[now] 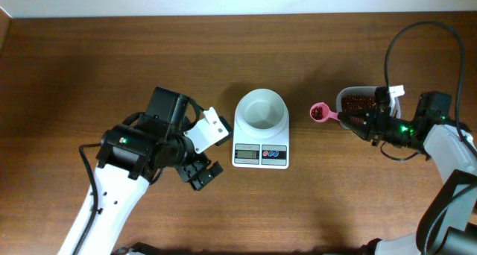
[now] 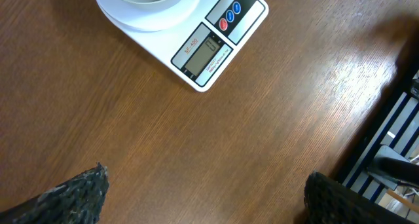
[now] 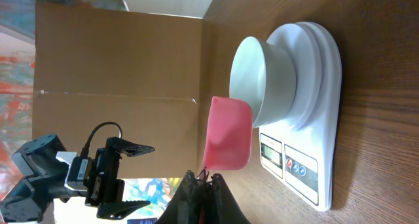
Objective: Scoop and weigh 50g on scale
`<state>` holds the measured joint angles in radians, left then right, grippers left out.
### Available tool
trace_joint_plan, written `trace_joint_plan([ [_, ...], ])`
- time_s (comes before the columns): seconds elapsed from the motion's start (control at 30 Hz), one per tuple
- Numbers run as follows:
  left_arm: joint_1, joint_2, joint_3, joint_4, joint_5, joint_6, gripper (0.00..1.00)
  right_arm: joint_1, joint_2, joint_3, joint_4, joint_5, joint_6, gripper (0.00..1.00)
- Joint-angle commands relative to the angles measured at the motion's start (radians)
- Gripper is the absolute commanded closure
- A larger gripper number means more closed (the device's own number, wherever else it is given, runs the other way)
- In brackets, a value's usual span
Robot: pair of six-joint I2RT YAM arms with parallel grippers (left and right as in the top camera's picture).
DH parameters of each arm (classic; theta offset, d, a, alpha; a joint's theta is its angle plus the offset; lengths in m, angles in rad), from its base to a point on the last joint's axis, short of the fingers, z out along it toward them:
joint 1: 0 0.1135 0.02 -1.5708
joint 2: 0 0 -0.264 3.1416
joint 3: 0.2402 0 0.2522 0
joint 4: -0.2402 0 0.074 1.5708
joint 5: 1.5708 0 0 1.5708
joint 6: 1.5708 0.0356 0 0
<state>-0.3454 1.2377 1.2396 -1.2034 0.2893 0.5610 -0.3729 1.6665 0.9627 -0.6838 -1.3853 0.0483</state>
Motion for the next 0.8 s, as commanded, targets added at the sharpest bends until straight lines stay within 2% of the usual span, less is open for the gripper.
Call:
trace_joint_plan([
  [0.0, 0.003, -0.006, -0.009, 0.002, 0.021, 0.016, 0.01, 0.007, 0.010, -0.005, 0.000, -0.005, -0.019, 0.96],
  [0.77, 0.003, -0.006, -0.009, 0.002, 0.021, 0.016, 0.01, 0.007, 0.010, -0.009, -0.061, -0.006, -0.079, 0.96],
])
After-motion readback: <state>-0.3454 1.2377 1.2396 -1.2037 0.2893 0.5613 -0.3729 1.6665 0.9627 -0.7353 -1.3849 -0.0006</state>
